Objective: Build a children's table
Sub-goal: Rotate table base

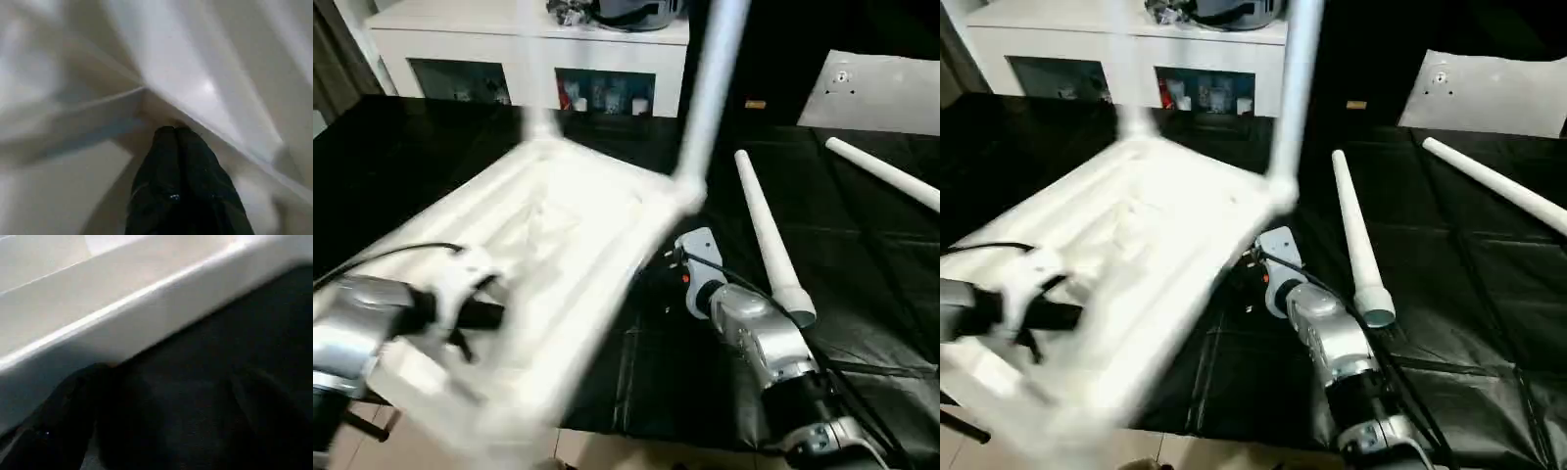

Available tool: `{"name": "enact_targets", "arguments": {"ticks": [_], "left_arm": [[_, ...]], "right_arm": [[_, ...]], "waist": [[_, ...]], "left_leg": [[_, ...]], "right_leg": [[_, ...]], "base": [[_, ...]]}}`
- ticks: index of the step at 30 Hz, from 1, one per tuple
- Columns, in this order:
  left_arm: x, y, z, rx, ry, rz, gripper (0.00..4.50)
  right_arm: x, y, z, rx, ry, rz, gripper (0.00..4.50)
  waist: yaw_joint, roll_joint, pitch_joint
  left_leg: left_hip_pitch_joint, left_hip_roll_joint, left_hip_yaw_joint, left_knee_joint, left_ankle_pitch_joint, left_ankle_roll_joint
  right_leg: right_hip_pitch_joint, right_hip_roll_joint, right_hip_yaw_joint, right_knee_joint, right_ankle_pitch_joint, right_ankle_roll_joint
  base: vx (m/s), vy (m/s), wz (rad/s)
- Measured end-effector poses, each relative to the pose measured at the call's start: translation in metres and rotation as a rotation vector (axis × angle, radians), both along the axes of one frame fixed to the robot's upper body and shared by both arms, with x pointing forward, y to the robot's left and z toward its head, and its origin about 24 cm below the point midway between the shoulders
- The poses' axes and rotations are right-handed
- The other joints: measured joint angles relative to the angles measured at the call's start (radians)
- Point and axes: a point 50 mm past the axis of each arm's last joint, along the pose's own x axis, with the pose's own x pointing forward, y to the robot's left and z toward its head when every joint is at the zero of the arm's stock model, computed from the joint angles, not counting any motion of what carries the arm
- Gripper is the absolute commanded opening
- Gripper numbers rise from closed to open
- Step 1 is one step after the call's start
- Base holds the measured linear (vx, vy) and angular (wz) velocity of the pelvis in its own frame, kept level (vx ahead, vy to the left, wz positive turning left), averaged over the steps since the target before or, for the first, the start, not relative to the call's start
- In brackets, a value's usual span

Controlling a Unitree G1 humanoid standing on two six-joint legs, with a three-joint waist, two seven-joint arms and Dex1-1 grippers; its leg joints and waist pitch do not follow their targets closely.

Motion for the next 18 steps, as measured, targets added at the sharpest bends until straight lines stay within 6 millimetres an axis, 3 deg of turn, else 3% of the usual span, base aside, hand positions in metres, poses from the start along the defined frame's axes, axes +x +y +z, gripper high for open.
{"name": "enact_targets", "arguments": {"ticks": [4, 7, 12, 18], "left_arm": [[0.007, -0.027, -0.004, -0.073, -0.051, -0.073, 0.07], [0.024, -0.042, -0.006, -0.043, -0.147, -0.074, 0.07], [0.056, -0.040, -0.002, 0.072, -0.334, 0.029, 0.07], [0.068, -0.035, 0.011, 0.075, -0.468, 0.081, 0.07]], "right_arm": [[0.002, -0.005, 0.002, -0.006, -0.022, -0.012, 4.50], [0.006, -0.011, 0.005, -0.007, -0.040, -0.030, 4.50], [0.007, -0.012, 0.009, -0.008, -0.057, -0.039, 4.50], [0.012, -0.023, 0.024, -0.025, -0.092, -0.138, 4.50]], "waist": [[-0.004, 0.000, 0.000], [-0.006, 0.000, 0.000], [-0.013, 0.000, 0.001], [-0.012, 0.001, 0.001]], "left_leg": [[0.000, 0.000, 0.000, 0.000, 0.000, 0.000], [0.000, 0.000, 0.000, 0.000, 0.000, 0.000], [-0.001, 0.001, -0.001, 0.001, 0.001, -0.001], [-0.002, 0.003, -0.001, 0.001, 0.002, -0.003]], "right_leg": [[0.000, 0.000, 0.000, 0.000, 0.000, 0.000], [0.001, 0.001, 0.000, 0.000, 0.000, 0.001], [0.000, 0.002, -0.001, 0.000, 0.000, 0.002], [0.000, 0.004, 0.000, -0.001, 0.001, -0.001]], "base": [[0.000, 0.000, 0.00], [0.000, 0.000, 0.00], [0.000, 0.000, 0.00], [0.000, 0.000, 0.00]]}}
